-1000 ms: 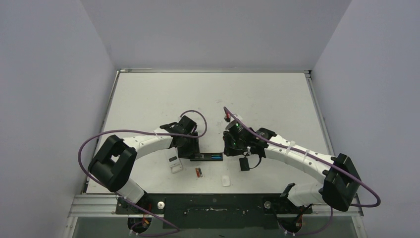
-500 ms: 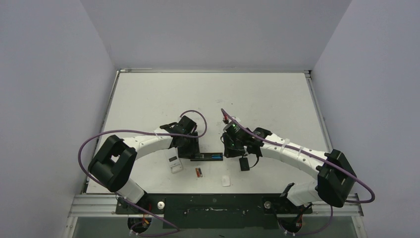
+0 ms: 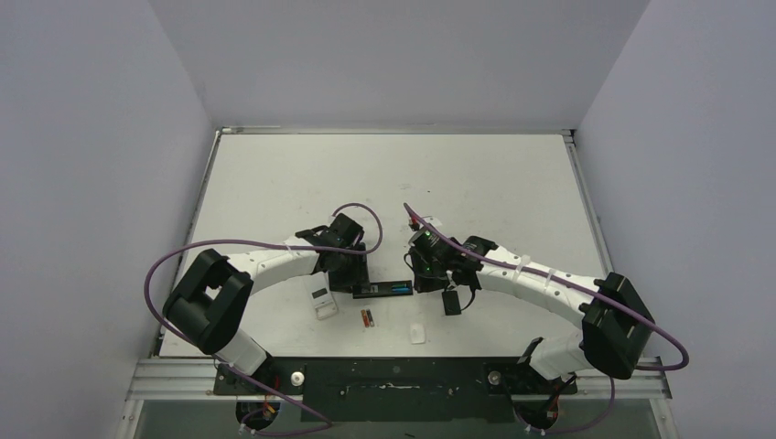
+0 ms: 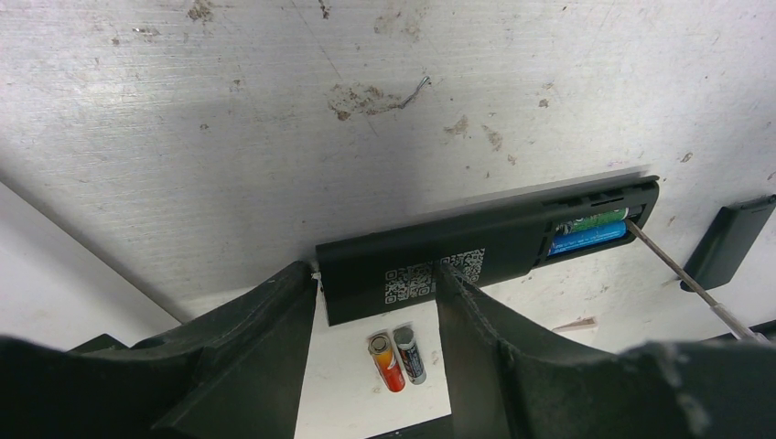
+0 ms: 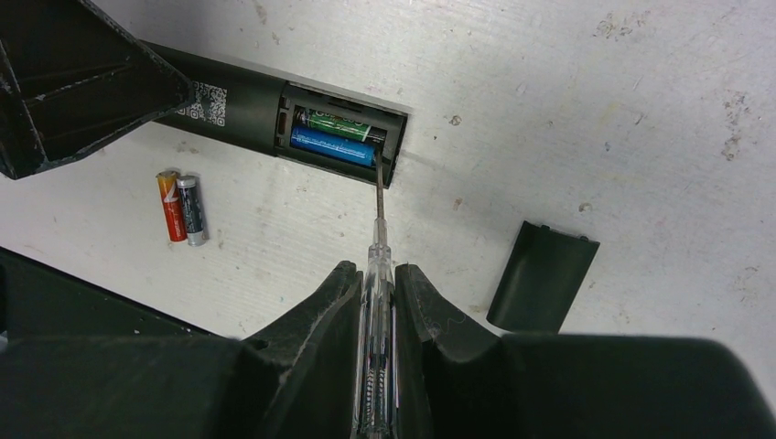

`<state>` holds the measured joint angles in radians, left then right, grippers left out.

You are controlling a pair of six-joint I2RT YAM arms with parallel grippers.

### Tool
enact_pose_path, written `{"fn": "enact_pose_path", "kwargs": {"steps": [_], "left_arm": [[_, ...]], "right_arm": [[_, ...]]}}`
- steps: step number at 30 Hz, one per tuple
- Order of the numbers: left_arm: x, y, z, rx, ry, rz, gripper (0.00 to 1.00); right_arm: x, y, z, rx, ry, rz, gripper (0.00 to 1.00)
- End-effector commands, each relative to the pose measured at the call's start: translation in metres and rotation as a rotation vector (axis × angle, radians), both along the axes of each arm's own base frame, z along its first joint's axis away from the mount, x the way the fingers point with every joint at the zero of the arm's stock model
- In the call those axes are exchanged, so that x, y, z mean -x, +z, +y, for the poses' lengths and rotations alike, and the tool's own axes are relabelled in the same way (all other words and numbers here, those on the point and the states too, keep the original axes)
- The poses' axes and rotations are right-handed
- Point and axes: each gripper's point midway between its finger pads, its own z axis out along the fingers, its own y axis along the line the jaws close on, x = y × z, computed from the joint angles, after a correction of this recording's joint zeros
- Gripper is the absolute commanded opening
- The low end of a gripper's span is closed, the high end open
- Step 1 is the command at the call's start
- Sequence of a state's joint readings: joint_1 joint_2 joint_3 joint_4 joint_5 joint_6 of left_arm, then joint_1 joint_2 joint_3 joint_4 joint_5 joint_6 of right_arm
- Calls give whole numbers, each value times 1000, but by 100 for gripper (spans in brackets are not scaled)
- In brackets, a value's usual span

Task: Unload the batteries from the remote control
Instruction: Unload the battery from the remote control.

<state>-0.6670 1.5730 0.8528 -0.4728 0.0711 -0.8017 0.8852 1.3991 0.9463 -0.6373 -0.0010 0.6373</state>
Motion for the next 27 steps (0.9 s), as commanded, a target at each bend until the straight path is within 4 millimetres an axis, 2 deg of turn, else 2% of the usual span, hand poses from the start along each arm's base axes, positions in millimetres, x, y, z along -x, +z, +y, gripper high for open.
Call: {"fn": "enact_pose_path", "kwargs": {"steps": [1, 6, 10, 17, 21, 23, 27], "left_arm": [[-2, -5, 0, -14, -4, -15, 49], [0, -6, 0, -11, -7, -11, 49], [0, -6, -1, -9, -3, -10, 51], [0, -10, -2, -17, -5, -8, 52], [1, -14, -1, -30, -4, -6, 50], [2, -16, 0, -36, -2, -5, 46], [4, -20, 4, -59, 2, -3, 45]], "right_arm": [[-7, 13, 9, -36, 10, -45, 5], [-9, 26, 11, -69, 7, -71, 5], [-11, 27, 7, -41, 0, -80, 5], [-12, 35, 10, -66, 1, -91, 5], [-14, 46, 14, -97, 6, -110, 5], [-15, 45, 10, -77, -2, -114, 5], [-17, 42, 6, -52, -10, -118, 5]]}}
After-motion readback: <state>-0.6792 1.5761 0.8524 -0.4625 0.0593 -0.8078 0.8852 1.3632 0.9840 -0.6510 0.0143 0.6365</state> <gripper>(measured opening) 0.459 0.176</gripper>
